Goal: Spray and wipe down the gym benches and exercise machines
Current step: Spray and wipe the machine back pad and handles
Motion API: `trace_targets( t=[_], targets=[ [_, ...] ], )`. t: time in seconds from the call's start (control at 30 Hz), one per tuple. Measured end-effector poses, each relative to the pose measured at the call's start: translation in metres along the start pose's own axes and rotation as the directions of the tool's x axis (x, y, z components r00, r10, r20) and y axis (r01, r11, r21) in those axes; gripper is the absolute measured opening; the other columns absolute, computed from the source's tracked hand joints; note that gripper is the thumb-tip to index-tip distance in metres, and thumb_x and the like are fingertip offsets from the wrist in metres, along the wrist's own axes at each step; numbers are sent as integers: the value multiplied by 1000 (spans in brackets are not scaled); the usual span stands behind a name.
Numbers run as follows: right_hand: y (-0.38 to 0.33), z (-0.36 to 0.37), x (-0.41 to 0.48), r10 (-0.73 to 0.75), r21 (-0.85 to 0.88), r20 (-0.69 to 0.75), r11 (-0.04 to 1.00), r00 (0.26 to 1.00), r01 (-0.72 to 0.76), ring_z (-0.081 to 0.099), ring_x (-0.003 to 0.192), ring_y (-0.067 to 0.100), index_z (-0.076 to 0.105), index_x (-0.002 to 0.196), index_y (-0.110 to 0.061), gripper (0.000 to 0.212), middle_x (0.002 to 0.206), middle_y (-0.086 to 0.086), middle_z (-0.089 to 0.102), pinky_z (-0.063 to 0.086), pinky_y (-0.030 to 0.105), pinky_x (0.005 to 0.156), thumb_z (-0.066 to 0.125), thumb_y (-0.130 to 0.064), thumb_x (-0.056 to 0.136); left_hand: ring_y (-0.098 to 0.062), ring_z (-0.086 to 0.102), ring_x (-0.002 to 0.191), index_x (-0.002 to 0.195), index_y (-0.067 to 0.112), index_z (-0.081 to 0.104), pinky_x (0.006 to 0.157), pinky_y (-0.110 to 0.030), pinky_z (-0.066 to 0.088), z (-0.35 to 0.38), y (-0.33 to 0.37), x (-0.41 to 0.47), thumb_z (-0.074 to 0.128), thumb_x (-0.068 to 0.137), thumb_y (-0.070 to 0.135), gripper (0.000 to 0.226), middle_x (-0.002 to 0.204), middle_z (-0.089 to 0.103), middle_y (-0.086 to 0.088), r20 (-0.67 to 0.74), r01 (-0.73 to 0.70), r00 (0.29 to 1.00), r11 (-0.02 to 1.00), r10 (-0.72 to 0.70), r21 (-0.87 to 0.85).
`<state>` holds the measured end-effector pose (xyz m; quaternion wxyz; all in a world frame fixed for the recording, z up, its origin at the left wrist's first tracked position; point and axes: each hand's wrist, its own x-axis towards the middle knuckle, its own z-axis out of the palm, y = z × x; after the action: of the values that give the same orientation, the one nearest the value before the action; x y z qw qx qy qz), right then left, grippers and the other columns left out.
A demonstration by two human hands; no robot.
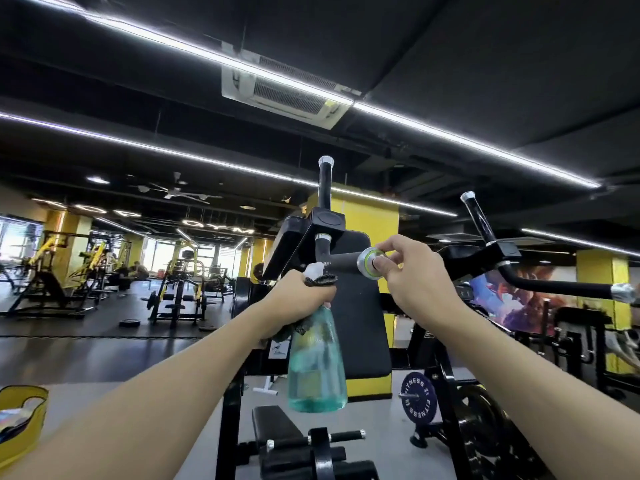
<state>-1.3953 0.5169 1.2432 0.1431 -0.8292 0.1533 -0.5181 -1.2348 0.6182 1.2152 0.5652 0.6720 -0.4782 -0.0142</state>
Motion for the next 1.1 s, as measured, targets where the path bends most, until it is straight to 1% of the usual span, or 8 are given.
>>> trace_targets(
  t=[0.2,0.4,0.47,0.53,0.6,0.8,0.97,1.1],
  targets=[
    [-6,5,-1,68,-36,-45,997,997,-70,61,75,21,60,100,-34,8,89,-8,63,55,46,75,56,-28,99,-10,54,63,76,-4,74,61,-23,42,-10,3,-23,61,87,7,20,69,71,-2,181,-279,943,960,279,-24],
    [-11,25,-18,212,-30,-44,976,976,-214,62,89,27,49,120,-22,29,95,7,66,50,43,80,36,-42,104,-14,45,66,73,-3,54,66,-30,37,-15,-18,-23,70,84,23,32,69,53,-1,229,-216,948,975,222,-52],
    [-8,36,-29,349,35,-26,937,937,-348,65,86,28,53,107,-12,39,92,10,68,52,43,81,37,-47,102,-14,36,59,65,4,46,60,-30,31,-9,-27,-24,69,81,27,36,61,43,1,196,-198,960,979,202,-41],
    [-10,46,-43,446,91,64,888,893,-451,62,64,23,59,90,-1,48,74,7,65,48,30,61,40,-43,102,-14,31,54,56,18,41,55,-29,29,0,-36,-27,68,72,40,38,52,37,7,191,-198,962,980,194,2],
    [-15,54,-55,484,99,158,860,861,-501,52,52,22,63,83,0,48,64,9,54,33,24,48,45,-42,100,-12,32,49,49,20,43,49,-26,30,11,-46,-33,69,71,47,44,46,38,10,240,-204,952,978,188,45],
    [2,62,-82,622,-57,375,755,687,-653,39,53,17,54,85,-12,33,66,2,51,32,21,47,62,-44,91,-17,53,56,65,20,54,50,-30,38,59,-83,-58,64,83,52,38,59,54,6,308,-294,929,917,206,271],
    [51,73,-115,689,-258,325,723,648,-640,37,45,22,48,69,-8,24,61,11,49,28,19,42,64,-19,83,-15,63,72,98,21,67,66,-42,54,115,-128,-66,64,86,31,16,83,69,-1,546,-412,794,897,267,160],
    [120,89,-161,723,-366,322,690,611,-624,52,41,18,50,78,-4,24,62,10,57,36,19,37,61,-23,89,-10,49,58,81,16,61,57,-28,43,171,-186,-71,66,87,35,20,69,58,-3,729,-341,677,921,104,186]
  ],
)
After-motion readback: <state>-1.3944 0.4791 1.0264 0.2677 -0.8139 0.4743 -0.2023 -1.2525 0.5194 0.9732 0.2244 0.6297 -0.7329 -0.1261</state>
